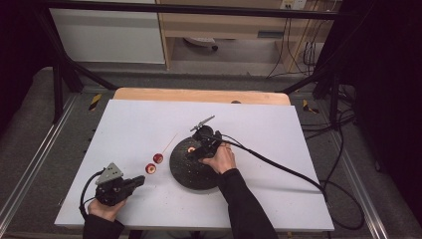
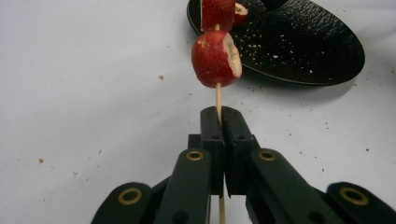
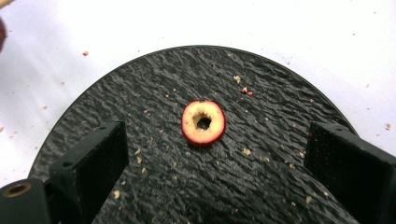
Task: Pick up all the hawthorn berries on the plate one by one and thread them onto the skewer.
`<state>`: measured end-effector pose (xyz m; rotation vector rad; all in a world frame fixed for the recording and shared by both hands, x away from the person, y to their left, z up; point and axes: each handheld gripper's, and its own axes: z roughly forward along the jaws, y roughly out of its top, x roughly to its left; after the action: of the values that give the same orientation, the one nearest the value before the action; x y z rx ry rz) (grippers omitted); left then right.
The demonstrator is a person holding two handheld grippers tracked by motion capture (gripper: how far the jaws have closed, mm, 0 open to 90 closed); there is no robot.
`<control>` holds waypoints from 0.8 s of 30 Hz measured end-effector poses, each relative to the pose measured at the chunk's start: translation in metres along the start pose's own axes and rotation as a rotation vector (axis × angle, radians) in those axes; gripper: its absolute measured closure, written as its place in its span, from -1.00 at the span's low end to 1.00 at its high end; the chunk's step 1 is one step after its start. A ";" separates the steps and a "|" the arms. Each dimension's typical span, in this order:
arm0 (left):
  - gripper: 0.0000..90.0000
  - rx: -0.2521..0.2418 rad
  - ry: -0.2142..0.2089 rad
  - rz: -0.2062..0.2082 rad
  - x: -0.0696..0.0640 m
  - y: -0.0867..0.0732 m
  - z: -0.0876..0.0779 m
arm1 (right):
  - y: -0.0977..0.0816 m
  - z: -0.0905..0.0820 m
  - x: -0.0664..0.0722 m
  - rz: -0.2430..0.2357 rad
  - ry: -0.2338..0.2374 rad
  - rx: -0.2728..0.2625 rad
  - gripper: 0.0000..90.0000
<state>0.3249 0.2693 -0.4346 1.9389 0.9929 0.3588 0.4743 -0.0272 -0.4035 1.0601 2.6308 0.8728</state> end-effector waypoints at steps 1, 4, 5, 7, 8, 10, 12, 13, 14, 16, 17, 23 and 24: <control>0.95 0.001 0.001 0.001 0.000 0.000 0.000 | 0.001 0.002 0.000 0.003 0.006 0.005 -0.82; 0.95 0.005 0.003 0.003 0.000 0.000 0.001 | 0.002 0.006 -0.003 0.026 0.017 0.009 -0.75; 0.95 0.005 0.003 0.004 0.000 0.000 0.001 | 0.002 0.007 -0.003 0.032 0.020 0.012 -0.72; 0.95 0.003 0.005 0.003 0.000 0.000 0.000 | 0.002 0.010 -0.005 0.043 0.028 0.021 -0.66; 0.95 0.003 0.004 0.003 0.000 0.000 0.000 | 0.002 0.012 -0.005 0.053 0.034 0.023 -0.62; 0.95 0.005 0.005 0.004 0.000 0.000 0.001 | 0.002 0.015 -0.006 0.066 0.044 0.027 -0.54; 0.95 0.005 0.005 0.004 0.000 0.000 0.001 | 0.002 0.016 -0.007 0.078 0.051 0.023 -0.44; 0.95 0.005 0.005 0.004 0.000 0.000 0.001 | 0.002 0.017 -0.007 0.075 0.053 0.016 -0.39; 0.95 0.005 0.005 0.004 0.000 0.000 0.001 | 0.003 0.017 -0.007 0.090 0.056 0.008 -0.35; 0.95 0.005 0.004 0.004 0.000 0.000 0.001 | 0.003 0.018 -0.007 0.101 0.066 -0.002 -0.28; 0.95 0.005 0.005 0.003 0.000 0.000 0.001 | 0.004 0.019 -0.008 0.106 0.072 -0.005 -0.25; 0.95 0.006 0.004 0.005 0.000 0.000 0.001 | 0.002 0.022 -0.008 0.115 0.073 0.013 -0.05; 0.95 0.006 0.004 0.005 0.000 0.000 0.001 | 0.002 0.023 -0.007 0.115 0.075 0.013 -0.01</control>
<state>0.3250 0.2686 -0.4352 1.9469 0.9928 0.3627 0.4893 -0.0206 -0.4214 1.2148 2.6625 0.9374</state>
